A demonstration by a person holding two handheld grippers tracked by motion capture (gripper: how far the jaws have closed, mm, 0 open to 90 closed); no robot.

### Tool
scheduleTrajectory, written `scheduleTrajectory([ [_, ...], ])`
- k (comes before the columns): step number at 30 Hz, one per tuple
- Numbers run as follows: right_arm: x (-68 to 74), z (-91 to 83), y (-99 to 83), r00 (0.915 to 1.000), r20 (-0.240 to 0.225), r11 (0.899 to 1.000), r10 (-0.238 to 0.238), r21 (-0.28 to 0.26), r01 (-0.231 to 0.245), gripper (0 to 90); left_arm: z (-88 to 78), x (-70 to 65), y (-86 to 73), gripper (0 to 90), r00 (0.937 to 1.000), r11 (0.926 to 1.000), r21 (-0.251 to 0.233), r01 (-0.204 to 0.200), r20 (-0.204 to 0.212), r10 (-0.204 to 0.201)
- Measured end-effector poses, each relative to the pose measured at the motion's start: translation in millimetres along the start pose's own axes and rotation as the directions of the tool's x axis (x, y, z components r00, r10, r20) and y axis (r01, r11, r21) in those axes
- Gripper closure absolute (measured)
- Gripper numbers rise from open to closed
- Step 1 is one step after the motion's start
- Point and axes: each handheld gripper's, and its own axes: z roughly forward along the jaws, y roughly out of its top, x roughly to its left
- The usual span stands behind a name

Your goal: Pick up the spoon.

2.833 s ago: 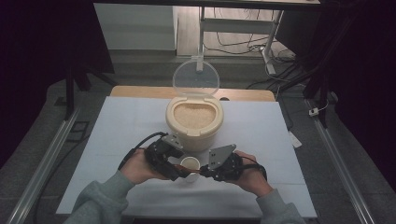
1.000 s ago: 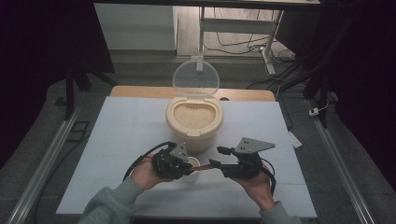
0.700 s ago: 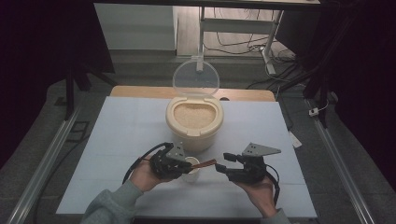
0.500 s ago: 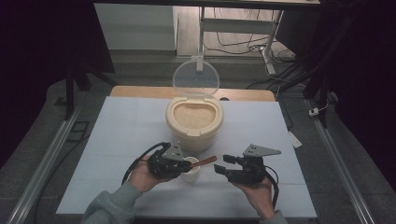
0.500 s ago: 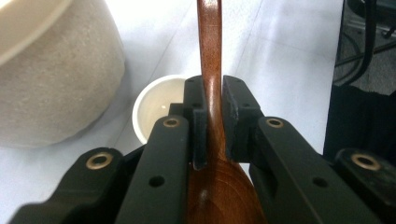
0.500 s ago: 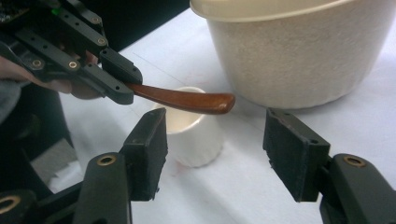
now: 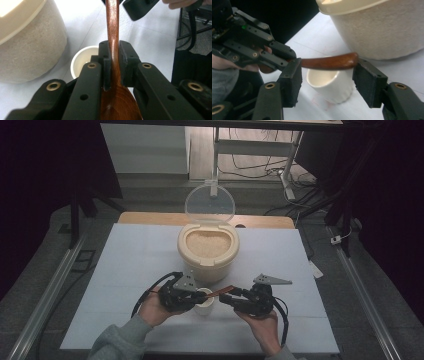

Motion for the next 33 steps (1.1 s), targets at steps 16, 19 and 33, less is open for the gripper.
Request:
scheduleTrajectory([
  [16,0.7,4.7,2.6,0.9898,-0.098,0.987,0.104,-0.114,-0.115,66.5,0.6,-2.3,4.2,80.4,0.9999,0.9999,0.010,-0.005,-0.010,0.006],
  [19,0.4,4.3,2.4,0.9866,-0.117,0.982,0.114,-0.135,-0.130,69.3,0.0,-2.7,4.8,80.5,0.9999,0.9999,0.008,-0.007,-0.013,0.007],
  [33,4.2,1.0,2.7,0.9749,-0.210,0.972,0.075,-0.202,-0.118,82.4,1.9,-7.1,7.5,80.6,0.9993,0.9994,0.015,-0.031,-0.022,0.031],
])
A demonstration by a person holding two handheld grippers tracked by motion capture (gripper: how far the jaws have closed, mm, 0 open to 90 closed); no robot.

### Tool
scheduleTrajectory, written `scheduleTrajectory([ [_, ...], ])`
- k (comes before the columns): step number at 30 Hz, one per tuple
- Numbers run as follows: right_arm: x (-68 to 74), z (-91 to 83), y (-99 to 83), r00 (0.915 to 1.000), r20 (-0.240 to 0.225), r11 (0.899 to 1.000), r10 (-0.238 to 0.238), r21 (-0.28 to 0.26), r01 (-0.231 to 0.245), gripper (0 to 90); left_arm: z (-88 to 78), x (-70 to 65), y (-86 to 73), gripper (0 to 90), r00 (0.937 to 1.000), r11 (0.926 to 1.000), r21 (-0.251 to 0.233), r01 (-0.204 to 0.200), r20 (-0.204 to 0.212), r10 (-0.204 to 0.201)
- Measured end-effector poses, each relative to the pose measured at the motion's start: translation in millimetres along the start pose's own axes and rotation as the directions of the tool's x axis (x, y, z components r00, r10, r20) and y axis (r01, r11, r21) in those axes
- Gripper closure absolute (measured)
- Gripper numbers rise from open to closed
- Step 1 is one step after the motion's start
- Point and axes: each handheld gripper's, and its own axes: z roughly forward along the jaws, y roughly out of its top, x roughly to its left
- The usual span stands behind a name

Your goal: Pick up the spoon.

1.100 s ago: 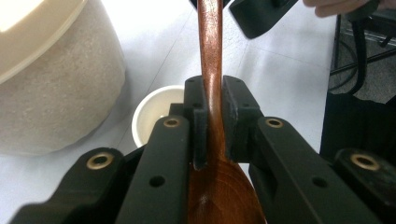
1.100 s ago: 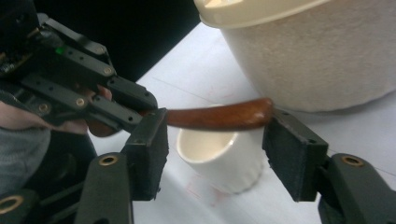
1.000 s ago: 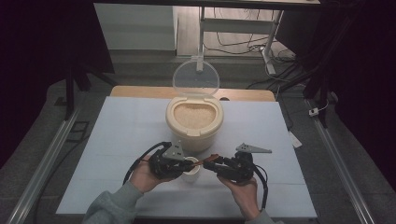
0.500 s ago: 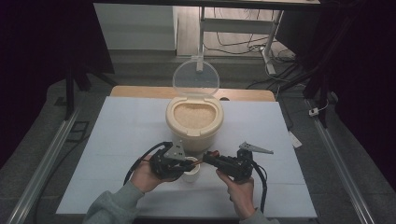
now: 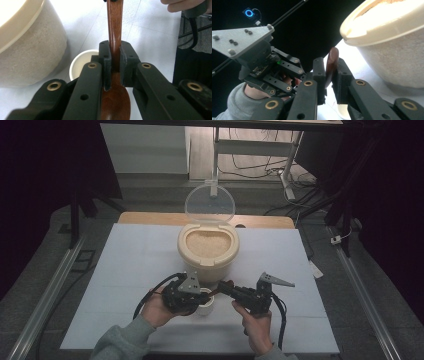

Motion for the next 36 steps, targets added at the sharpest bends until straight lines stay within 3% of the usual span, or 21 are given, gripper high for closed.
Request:
scheduleTrajectory([
  [9,2.4,-2.1,1.5,0.9993,-0.020,0.999,-0.033,-0.015,0.032,83.1,-2.3,-0.1,-0.3,79.0,0.9999,0.9995,-0.030,0.013,0.011,-0.012],
  [12,4.4,-3.2,2.9,0.9985,-0.028,0.999,-0.046,-0.019,0.046,83.1,-6.2,1.2,-2.6,71.9,0.9992,0.9973,-0.065,0.033,0.023,-0.032],
  [16,6.5,-6.2,4.8,0.9968,-0.030,0.997,-0.074,-0.024,0.074,83.2,-16.1,2.4,-9.8,52.4,0.9968,0.9899,-0.117,0.079,0.010,-0.079],
  [18,6.1,-8.5,6.1,0.9958,-0.029,0.996,-0.087,-0.025,0.086,83.2,-24.7,2.3,-19.1,46.9,0.9931,0.9809,-0.156,0.116,-0.002,-0.117],
  [19,5.8,-9.5,6.6,0.9957,-0.029,0.996,-0.088,-0.027,0.087,83.2,-24.7,2.3,-19.1,44.5,0.9931,0.9809,-0.156,0.116,-0.002,-0.117],
  [22,5.1,-12.2,8.2,0.9946,-0.031,0.995,-0.099,-0.032,0.098,83.3,-33.9,1.8,-31.0,38.7,0.9881,0.9696,-0.195,0.147,-0.015,-0.153],
  [23,5.4,-13.2,8.8,0.9941,-0.030,0.994,-0.104,-0.032,0.103,83.3,-40.2,1.8,-40.7,37.1,0.9840,0.9620,-0.218,0.164,-0.034,-0.175],
  [24,5.4,-13.2,8.8,0.9941,-0.030,0.994,-0.104,-0.032,0.103,83.3,-40.2,1.8,-40.7,35.7,0.9840,0.9620,-0.218,0.164,-0.034,-0.175],
  [26,6.8,-16.1,10.9,0.9919,-0.031,0.992,-0.123,-0.034,0.122,83.2,-45.4,2.4,-51.8,33.8,0.9787,0.9553,-0.233,0.182,-0.051,-0.199],
  [31,6.8,-20.3,14.3,0.9905,-0.034,0.990,-0.133,-0.046,0.131,83.2,-52.1,7.5,-82.4,30.9,0.9619,0.9403,-0.247,0.234,-0.082,-0.261],
  [34,5.9,-22.9,15.9,0.9910,-0.028,0.990,-0.131,-0.055,0.129,83.2,-52.6,10.8,-100.4,30.3,0.9497,0.9314,-0.248,0.266,-0.098,-0.297],
  [36,5.2,-24.1,16.5,0.9907,-0.028,0.990,-0.133,-0.057,0.132,83.3,-52.1,13.9,-113.8,30.0,0.9380,0.9245,-0.244,0.292,-0.115,-0.327],
])
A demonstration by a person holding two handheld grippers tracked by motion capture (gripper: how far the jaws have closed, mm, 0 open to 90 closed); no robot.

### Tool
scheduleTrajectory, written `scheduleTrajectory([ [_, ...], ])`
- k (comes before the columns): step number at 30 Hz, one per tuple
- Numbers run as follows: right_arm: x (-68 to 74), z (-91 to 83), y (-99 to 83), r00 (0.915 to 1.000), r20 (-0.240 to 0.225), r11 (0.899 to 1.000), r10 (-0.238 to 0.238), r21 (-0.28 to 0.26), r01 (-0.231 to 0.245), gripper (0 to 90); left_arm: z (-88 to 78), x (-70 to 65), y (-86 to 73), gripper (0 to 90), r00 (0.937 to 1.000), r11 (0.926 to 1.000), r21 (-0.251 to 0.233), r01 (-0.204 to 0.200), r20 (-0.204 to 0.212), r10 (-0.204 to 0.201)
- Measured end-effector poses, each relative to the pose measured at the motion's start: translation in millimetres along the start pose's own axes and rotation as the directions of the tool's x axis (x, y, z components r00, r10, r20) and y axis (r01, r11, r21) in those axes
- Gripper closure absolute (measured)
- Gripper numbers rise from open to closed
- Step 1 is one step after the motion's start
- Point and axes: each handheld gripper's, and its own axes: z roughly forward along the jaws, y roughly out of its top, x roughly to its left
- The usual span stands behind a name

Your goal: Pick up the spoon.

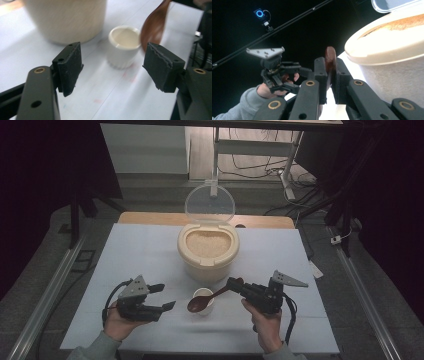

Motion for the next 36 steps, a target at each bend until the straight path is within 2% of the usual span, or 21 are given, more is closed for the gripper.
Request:
scheduleTrajectory([
  [1,-1.2,-2.0,1.1,1.0000,0.005,1.000,0.000,-0.006,0.000,83.3,-0.9,5.0,-8.5,29.4,0.9995,0.9998,0.004,0.022,-0.021,-0.022],
  [2,-1.2,-2.0,1.1,1.0000,0.005,1.000,0.000,-0.006,0.000,83.3,-0.9,5.0,-8.5,28.9,0.9995,0.9998,0.004,0.022,-0.021,-0.022],
  [8,-4.3,-8.0,4.6,0.9998,0.019,1.000,-0.008,-0.022,0.008,83.2,-7.1,19.7,-36.6,25.3,0.9938,0.9965,0.023,0.081,-0.079,-0.079],
  [13,-5.4,-12.3,8.2,0.9996,0.023,0.999,-0.014,-0.040,0.015,83.2,-10.3,25.0,-46.7,24.7,0.9900,0.9945,0.030,0.100,-0.103,-0.097],
  [23,-4.2,-21.8,18.1,0.9982,0.038,0.996,-0.047,-0.076,0.049,83.2,-14.1,27.6,-47.8,24.3,0.9888,0.9949,0.027,0.097,-0.116,-0.094],
  [31,-7.0,-28.8,22.9,0.9976,0.052,0.994,-0.045,-0.102,0.050,83.2,-10.1,26.9,-48.9,22.8,0.9889,0.9943,0.047,0.096,-0.118,-0.090],
  [36,-3.3,-27.2,29.4,0.9976,0.045,0.992,-0.052,-0.116,0.057,83.2,-7.8,27.5,-48.7,21.1,0.9890,0.9926,0.064,0.103,-0.113,-0.095],
])
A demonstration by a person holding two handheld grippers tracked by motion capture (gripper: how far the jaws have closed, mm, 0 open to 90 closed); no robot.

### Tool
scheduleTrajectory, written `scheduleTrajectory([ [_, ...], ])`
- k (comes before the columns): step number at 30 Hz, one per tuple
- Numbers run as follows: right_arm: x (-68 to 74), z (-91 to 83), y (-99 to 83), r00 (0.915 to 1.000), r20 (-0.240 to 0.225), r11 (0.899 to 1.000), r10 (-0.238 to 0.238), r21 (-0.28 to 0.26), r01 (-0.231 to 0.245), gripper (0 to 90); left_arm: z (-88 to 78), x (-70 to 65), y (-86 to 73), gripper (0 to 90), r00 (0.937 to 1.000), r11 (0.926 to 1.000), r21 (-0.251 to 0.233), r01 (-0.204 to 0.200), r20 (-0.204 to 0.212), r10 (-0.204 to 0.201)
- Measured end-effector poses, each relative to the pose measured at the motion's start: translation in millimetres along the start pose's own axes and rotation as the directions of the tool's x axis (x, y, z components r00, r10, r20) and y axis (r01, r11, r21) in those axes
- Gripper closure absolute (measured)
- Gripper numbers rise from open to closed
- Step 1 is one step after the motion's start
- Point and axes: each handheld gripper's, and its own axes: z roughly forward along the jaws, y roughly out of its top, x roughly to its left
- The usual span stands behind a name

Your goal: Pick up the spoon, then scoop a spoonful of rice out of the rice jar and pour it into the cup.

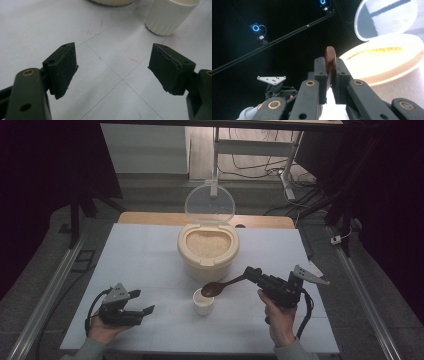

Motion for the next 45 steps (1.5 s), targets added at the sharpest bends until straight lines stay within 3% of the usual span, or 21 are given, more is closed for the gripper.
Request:
scheduleTrajectory([
  [7,5.3,11.8,38.5,0.9962,0.052,0.996,-0.071,-0.046,0.073,83.3,1.8,0.1,-0.4,19.9,0.9999,1.0000,0.010,-0.002,0.014,0.002],
  [14,-10.6,34.0,70.3,0.9831,0.155,0.992,-0.097,-0.063,0.108,83.2,2.8,0.7,-0.4,19.2,0.9998,0.9999,0.013,0.007,0.016,-0.007],
  [19,-23.2,46.5,85.1,0.9535,0.268,0.985,-0.139,-0.058,0.160,83.2,3.7,1.2,-0.6,19.2,0.9998,0.9998,0.017,0.010,0.020,-0.010],
  [20,-23.2,46.5,85.1,0.9535,0.268,0.985,-0.139,-0.058,0.160,83.2,4.1,1.3,-0.7,19.2,0.9997,0.9998,0.019,0.011,0.020,-0.011],
  [21,-27.9,52.4,88.9,0.9365,0.312,0.982,-0.161,-0.042,0.183,83.2,4.4,1.5,-0.8,19.0,0.9997,0.9997,0.021,0.011,0.022,-0.011],
  [22,-27.9,52.4,88.9,0.9365,0.312,0.982,-0.161,-0.042,0.183,83.2,4.6,1.6,-0.9,19.0,0.9997,0.9997,0.023,0.011,0.024,-0.012],
  [23,-32.8,58.2,90.7,0.9263,0.335,0.981,-0.172,-0.023,0.191,83.2,4.8,1.7,-0.9,18.8,0.9996,0.9996,0.024,0.011,0.025,-0.012],
  [26,-38.7,66.0,89.6,0.9220,0.347,0.983,-0.171,-0.006,0.184,83.3,5.4,2.1,-1.1,18.7,0.9995,0.9995,0.028,0.014,0.027,-0.015],
  [30,-41.7,74.4,85.0,0.9047,0.372,0.977,-0.208,0.030,0.212,83.2,6.7,2.1,-1.4,18.4,0.9994,0.9993,0.034,0.016,0.029,-0.017],
  [33,-42.4,77.8,82.6,0.8994,0.377,0.974,-0.221,0.041,0.222,83.2,7.5,1.9,-1.6,18.3,0.9994,0.9992,0.037,0.016,0.031,-0.017],
  [34,-42.4,80.0,81.0,0.8943,0.383,0.972,-0.231,0.049,0.230,83.2,7.6,1.9,-1.7,18.3,0.9993,0.9992,0.038,0.017,0.032,-0.018],
  [36,-41.5,84.8,77.9,0.8714,0.405,0.960,-0.277,0.082,0.268,83.3,8.0,1.9,-1.7,18.2,0.9993,0.9991,0.040,0.017,0.032,-0.018],
  [37,-41.5,84.8,77.9,0.8714,0.405,0.960,-0.277,0.082,0.268,83.3,8.1,1.9,-1.8,18.2,0.9993,0.9990,0.041,0.017,0.032,-0.018],
  [38,-41.6,86.2,76.8,0.8624,0.414,0.956,-0.291,0.095,0.278,83.2,8.2,1.9,-1.8,18.1,0.9993,0.9990,0.042,0.017,0.032,-0.018],
  [39,-42.6,87.1,75.7,0.8610,0.416,0.956,-0.293,0.103,0.276,83.2,8.3,1.8,-1.8,18.1,0.9993,0.9989,0.043,0.017,0.032,-0.018],
  [40,-45.0,88.8,72.4,0.8680,0.412,0.961,-0.277,0.110,0.255,83.3,8.4,1.8,-1.9,18.0,0.9993,0.9989,0.043,0.017,0.032,-0.018],
  [42,-45.6,89.6,71.0,0.8706,0.409,0.962,-0.273,0.114,0.248,83.2,8.8,1.9,-1.9,18.0,0.9993,0.9989,0.044,0.018,0.032,-0.020],
  [44,-47.7,91.5,66.8,0.8812,0.403,0.969,-0.248,0.115,0.220,83.3,9.0,1.7,-1.9,17.8,0.9993,0.9988,0.045,0.017,0.032,-0.019],
  [45,-53.1,92.4,61.2,0.9009,0.397,0.984,-0.176,0.093,0.151,83.3,9.1,1.5,-1.9,17.8,0.9993,0.9989,0.045,0.017,0.033,-0.019],
])
